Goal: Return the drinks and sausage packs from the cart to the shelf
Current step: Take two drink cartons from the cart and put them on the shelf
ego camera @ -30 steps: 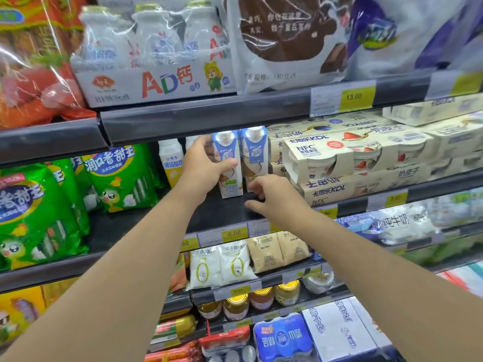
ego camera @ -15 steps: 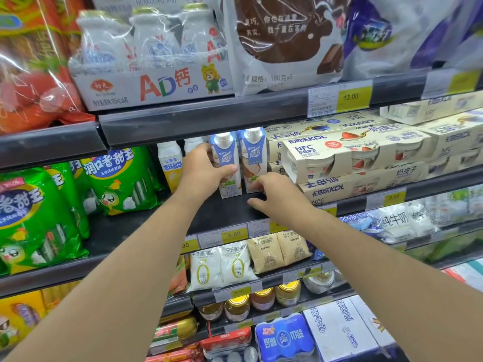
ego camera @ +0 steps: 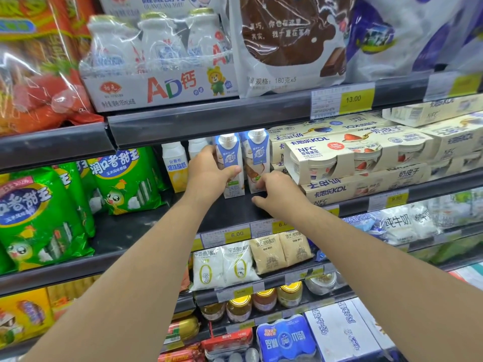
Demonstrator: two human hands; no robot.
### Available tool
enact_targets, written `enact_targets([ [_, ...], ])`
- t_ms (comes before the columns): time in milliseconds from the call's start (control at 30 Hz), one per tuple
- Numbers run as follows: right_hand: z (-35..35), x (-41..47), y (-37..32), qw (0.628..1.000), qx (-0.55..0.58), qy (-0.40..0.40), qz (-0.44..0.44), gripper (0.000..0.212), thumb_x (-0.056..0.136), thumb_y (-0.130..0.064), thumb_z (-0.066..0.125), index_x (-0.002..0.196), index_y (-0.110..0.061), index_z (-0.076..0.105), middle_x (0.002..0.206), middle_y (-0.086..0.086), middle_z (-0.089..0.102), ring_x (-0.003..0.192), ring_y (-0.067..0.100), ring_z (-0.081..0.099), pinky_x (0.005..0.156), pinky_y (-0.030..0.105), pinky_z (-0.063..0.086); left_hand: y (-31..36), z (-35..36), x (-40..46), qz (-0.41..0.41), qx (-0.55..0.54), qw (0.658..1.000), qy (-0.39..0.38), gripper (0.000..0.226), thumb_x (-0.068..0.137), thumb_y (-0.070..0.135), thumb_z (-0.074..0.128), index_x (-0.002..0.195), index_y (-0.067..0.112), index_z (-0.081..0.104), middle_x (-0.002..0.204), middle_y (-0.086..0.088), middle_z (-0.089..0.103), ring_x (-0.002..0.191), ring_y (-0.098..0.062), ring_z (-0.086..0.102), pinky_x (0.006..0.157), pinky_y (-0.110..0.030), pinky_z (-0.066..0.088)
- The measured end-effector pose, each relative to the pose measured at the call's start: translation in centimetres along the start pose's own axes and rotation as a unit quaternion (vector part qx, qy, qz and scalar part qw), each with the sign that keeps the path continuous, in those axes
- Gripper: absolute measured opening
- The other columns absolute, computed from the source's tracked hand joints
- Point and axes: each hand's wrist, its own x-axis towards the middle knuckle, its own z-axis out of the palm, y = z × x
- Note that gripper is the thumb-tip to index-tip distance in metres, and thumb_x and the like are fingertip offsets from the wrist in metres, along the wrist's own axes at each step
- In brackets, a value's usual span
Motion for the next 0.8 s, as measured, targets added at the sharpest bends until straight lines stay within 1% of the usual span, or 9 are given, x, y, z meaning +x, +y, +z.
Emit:
enact_targets([
  [167, 0.0, -0.3, -0.2, 1.0, -0.013, -0.005, -0.003, 0.033, 0.085, -0.033, 0.068, 0.113, -0.017, 0.066, 0.114, 0.003, 0.061, 0.106, 0.021, 0.059, 0.091, 0.038, 0.052, -0.1, -0.2, -0.3, 0.005, 0.002, 1.0, -0.008, 0.046, 0.082, 0.027, 0.08, 0.121, 0.017, 0.058, 0.112, 0.005, 0.068, 0.092, -0.006, 0.059, 0.077, -0.024, 0.05],
  [267, 0.0, -0.5, -0.5, 1.0, -0.017, -0.006, -0.014, 0.031, 0.085, -0.035, 0.067, 0.109, -0.017, 0.066, 0.112, 0.003, 0.061, 0.105, 0.022, 0.059, 0.091, 0.04, 0.052, -0.7, -0.7, -1.1, -0.009, 0.018, 0.998, -0.052, 0.056, 0.082, 0.03, 0.079, 0.128, 0.015, 0.05, 0.112, 0.008, 0.063, 0.098, -0.008, 0.059, 0.082, -0.025, 0.048],
  [367, -0.1, -0.7, -0.9, 0.999, -0.028, -0.008, -0.03, 0.03, 0.088, -0.037, 0.064, 0.11, -0.016, 0.065, 0.112, 0.002, 0.06, 0.106, 0.021, 0.057, 0.089, 0.038, 0.051, -1.9, -1.8, -1.8, -0.011, 0.114, 0.988, -0.103, 0.057, 0.089, 0.043, 0.069, 0.132, 0.012, 0.048, 0.128, 0.0, 0.061, 0.113, -0.016, 0.058, 0.089, -0.03, 0.048],
  [467, 0.0, -0.9, -1.3, 0.998, -0.029, -0.011, -0.049, 0.034, 0.09, -0.04, 0.06, 0.116, -0.017, 0.064, 0.115, 0.001, 0.06, 0.11, 0.02, 0.056, 0.092, 0.043, 0.049, -3.1, -4.0, -3.0, 0.01, 0.225, 0.962, -0.152, 0.059, 0.094, 0.049, 0.057, 0.138, 0.01, 0.049, 0.139, -0.008, 0.056, 0.126, -0.024, 0.052, 0.103, -0.039, 0.045],
  [533, 0.0, -1.2, -1.8, 0.997, -0.035, -0.028, -0.065, 0.035, 0.092, -0.041, 0.059, 0.116, -0.016, 0.065, 0.113, 0.003, 0.061, 0.106, 0.02, 0.057, 0.09, 0.038, 0.05, -4.0, -5.7, -4.0, -0.002, 0.276, 0.945, -0.174, 0.059, 0.096, 0.049, 0.054, 0.141, 0.011, 0.048, 0.141, -0.008, 0.053, 0.128, -0.025, 0.05, 0.106, -0.04, 0.043],
  [567, 0.1, -1.3, -2.1, 0.996, -0.041, -0.036, -0.072, 0.034, 0.092, -0.042, 0.058, 0.112, -0.016, 0.065, 0.11, 0.003, 0.061, 0.102, 0.02, 0.058, 0.085, 0.036, 0.051, -4.5, -6.6, -4.4, -0.007, 0.299, 0.937, -0.181, 0.06, 0.096, 0.05, 0.053, 0.142, 0.012, 0.046, 0.141, -0.008, 0.052, 0.129, -0.026, 0.05, 0.106, -0.042, 0.043],
  [633, 0.2, -1.6, -2.8, 0.994, -0.057, -0.049, -0.082, 0.033, 0.092, -0.044, 0.057, 0.102, -0.014, 0.066, 0.103, 0.005, 0.061, 0.093, 0.021, 0.057, 0.081, 0.037, 0.052, -5.3, -8.4, -5.3, -0.032, 0.334, 0.922, -0.193, 0.062, 0.096, 0.051, 0.051, 0.145, 0.014, 0.043, 0.143, -0.008, 0.051, 0.128, -0.027, 0.05, 0.107, -0.045, 0.042],
  [667, 0.3, -1.8, -3.4, 0.993, -0.067, -0.053, -0.088, 0.035, 0.092, -0.046, 0.057, 0.103, -0.014, 0.065, 0.103, 0.006, 0.061, 0.093, 0.022, 0.057, 0.082, 0.039, 0.053, -5.6, -9.3, -5.9, -0.048, 0.344, 0.917, -0.198, 0.063, 0.096, 0.051, 0.051, 0.146, 0.014, 0.042, 0.143, -0.009, 0.051, 0.128, -0.028, 0.051, 0.107, -0.047, 0.043],
  [800, 0.3, -3.3, -6.5, 0.987, -0.093, -0.049, -0.125, 0.045, 0.092, -0.049, 0.054, 0.124, -0.017, 0.061, 0.117, 0.007, 0.06, 0.112, 0.026, 0.053, 0.092, 0.042, 0.05, -6.6, -13.1, -8.5, -0.076, 0.366, 0.907, -0.192, 0.064, 0.097, 0.05, 0.05, 0.148, 0.014, 0.039, 0.147, -0.01, 0.047, 0.131, -0.032, 0.048, 0.108, -0.048, 0.041],
])
